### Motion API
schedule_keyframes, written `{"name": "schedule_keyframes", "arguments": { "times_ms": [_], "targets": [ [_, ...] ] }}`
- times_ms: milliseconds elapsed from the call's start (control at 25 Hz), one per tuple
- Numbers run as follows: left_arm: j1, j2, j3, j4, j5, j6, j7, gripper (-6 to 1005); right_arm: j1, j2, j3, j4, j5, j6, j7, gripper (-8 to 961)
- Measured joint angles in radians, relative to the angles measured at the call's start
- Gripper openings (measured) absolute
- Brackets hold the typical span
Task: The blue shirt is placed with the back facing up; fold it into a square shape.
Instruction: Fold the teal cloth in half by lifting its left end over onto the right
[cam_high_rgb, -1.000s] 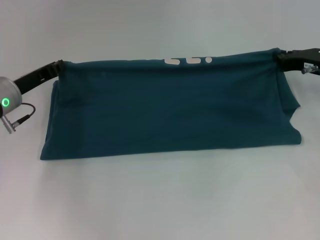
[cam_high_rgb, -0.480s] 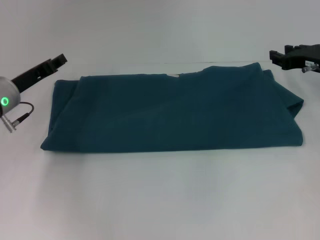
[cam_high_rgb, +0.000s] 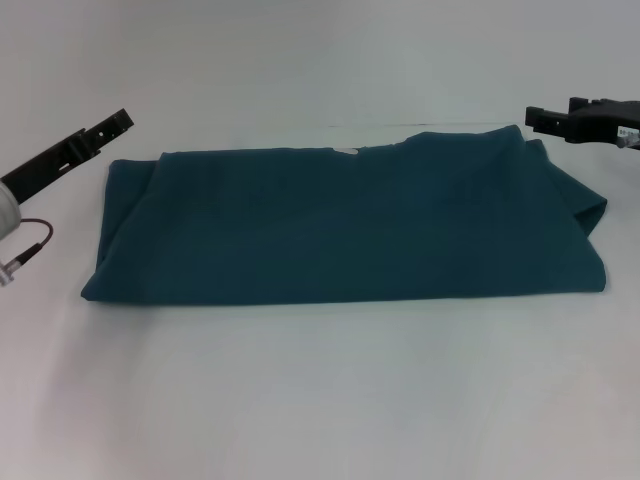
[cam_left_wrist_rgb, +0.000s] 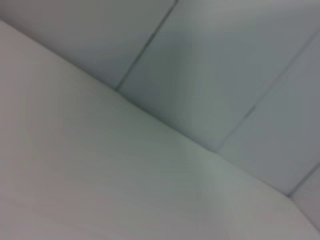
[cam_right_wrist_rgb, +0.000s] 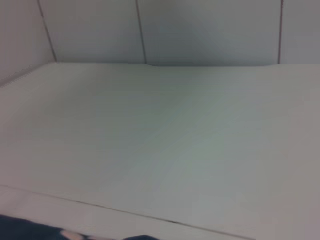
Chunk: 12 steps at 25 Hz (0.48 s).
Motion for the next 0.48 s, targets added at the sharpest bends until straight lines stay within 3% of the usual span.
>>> {"name": "schedule_keyframes", "arguments": {
  "times_ms": [160,480],
  "targets": [
    [0.046,-0.004,0.012,0.041,0.0,0.101,0.018,811,-0.048,-0.006,-0.004,-0.052,0.004,-0.112,0.079,755],
    [0.148,-0.012,0.075,0.099,0.008,0.206,0.017,806,-0.136,-0.019,-0.002,-0.123,0.005,-0.307,0.221,751]
  ]
}}
